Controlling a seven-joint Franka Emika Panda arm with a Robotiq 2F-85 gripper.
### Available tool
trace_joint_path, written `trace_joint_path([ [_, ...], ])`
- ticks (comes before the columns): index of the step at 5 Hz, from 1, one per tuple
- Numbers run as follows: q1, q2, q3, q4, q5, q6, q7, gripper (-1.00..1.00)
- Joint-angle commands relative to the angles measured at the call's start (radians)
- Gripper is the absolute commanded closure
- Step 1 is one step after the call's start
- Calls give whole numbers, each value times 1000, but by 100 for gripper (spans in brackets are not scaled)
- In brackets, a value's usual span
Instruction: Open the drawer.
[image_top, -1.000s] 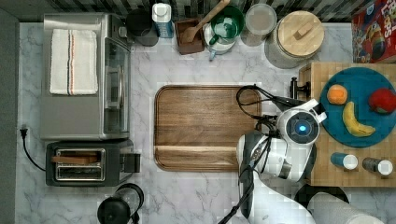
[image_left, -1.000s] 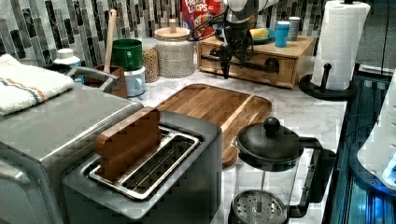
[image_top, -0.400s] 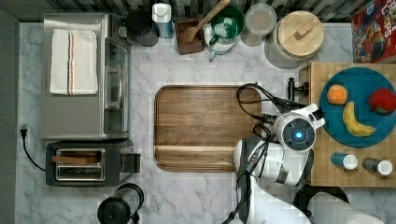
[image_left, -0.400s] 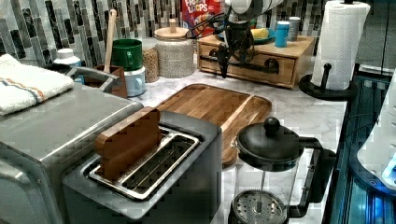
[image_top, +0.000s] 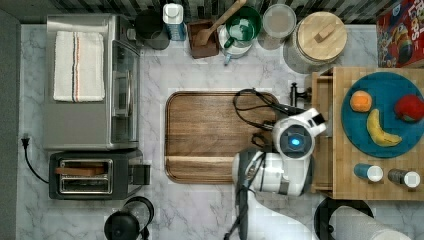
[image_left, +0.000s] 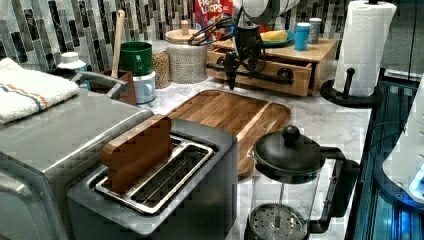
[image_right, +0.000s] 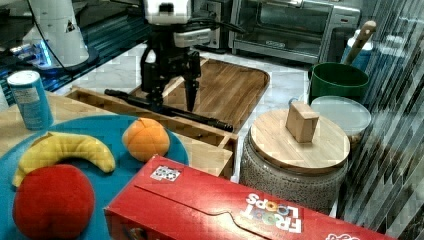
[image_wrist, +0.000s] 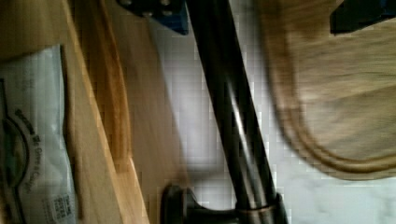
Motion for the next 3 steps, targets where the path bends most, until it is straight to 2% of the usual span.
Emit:
trace_joint_path([
  [1, 139, -35, 146, -74, -14, -10, 156, -100],
  [2, 132, -37, 163, -61, 6, -41, 166, -100],
  [3, 150, -26, 153, -29, 28, -78, 178, -100],
])
